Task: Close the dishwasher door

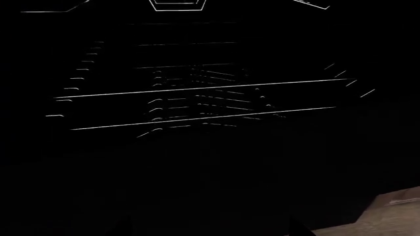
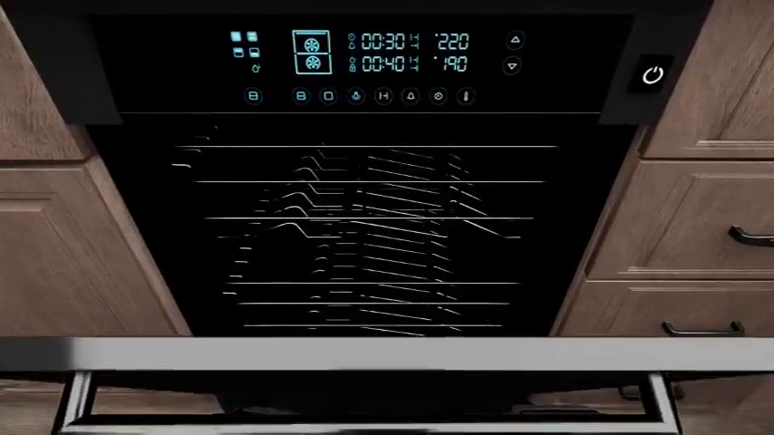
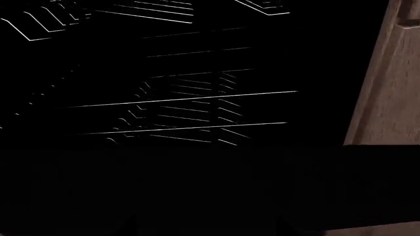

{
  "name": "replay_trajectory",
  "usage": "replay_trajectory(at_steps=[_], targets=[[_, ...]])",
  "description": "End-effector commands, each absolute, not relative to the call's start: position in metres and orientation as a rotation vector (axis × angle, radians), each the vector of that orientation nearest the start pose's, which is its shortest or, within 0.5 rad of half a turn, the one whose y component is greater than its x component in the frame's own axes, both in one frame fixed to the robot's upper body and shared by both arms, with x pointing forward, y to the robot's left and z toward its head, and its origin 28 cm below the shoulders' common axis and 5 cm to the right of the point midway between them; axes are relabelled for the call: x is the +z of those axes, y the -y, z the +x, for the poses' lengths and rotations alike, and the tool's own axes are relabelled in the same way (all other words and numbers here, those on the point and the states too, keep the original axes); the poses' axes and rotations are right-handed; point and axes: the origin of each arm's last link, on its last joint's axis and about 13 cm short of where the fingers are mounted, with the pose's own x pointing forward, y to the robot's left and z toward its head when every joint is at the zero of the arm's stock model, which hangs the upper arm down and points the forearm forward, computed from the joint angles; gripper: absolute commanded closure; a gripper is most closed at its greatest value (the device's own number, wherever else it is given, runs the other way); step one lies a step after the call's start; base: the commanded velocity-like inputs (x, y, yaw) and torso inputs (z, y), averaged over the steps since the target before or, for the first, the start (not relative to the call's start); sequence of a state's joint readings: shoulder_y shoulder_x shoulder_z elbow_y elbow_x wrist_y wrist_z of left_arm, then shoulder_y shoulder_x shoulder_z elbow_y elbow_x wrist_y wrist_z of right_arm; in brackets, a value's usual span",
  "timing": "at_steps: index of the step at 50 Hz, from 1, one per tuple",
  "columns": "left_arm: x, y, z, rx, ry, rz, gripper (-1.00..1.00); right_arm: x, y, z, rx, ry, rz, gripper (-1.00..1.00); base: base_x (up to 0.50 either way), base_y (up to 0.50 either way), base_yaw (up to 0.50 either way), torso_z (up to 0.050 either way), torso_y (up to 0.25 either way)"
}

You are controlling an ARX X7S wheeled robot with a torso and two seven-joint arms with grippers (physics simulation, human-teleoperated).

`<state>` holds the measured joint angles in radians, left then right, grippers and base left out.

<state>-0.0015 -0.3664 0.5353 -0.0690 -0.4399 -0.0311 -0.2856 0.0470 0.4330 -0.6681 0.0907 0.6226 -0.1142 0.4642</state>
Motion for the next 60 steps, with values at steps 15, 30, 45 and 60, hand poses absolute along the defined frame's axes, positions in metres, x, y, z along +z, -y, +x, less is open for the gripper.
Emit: replay_trajectory(at_steps=[15, 30, 45, 60], targets=[[0.009, -0.183, 0.21, -0.233, -0.215, -0.018, -1.0, 0.001, 0.094, 0.205, 0.048, -0.23, 0.077, -1.0, 0.0, 0.0, 0.0, 0.0, 0.002], [0.032, -0.177, 0.223, -0.237, -0.165, -0.015, -1.0, 0.021, 0.097, 0.217, 0.042, -0.185, 0.066, -1.0, 0.0, 0.0, 0.0, 0.0, 0.003], [0.052, -0.171, 0.24, -0.247, -0.137, -0.016, -1.0, 0.039, 0.101, 0.234, 0.037, -0.162, 0.056, -1.0, 0.0, 0.0, 0.0, 0.001, 0.003], [0.072, -0.164, 0.257, -0.248, -0.116, -0.012, -1.0, 0.053, 0.106, 0.247, 0.026, -0.159, 0.046, -1.0, 0.0, 0.0, 0.0, 0.0, 0.002]])
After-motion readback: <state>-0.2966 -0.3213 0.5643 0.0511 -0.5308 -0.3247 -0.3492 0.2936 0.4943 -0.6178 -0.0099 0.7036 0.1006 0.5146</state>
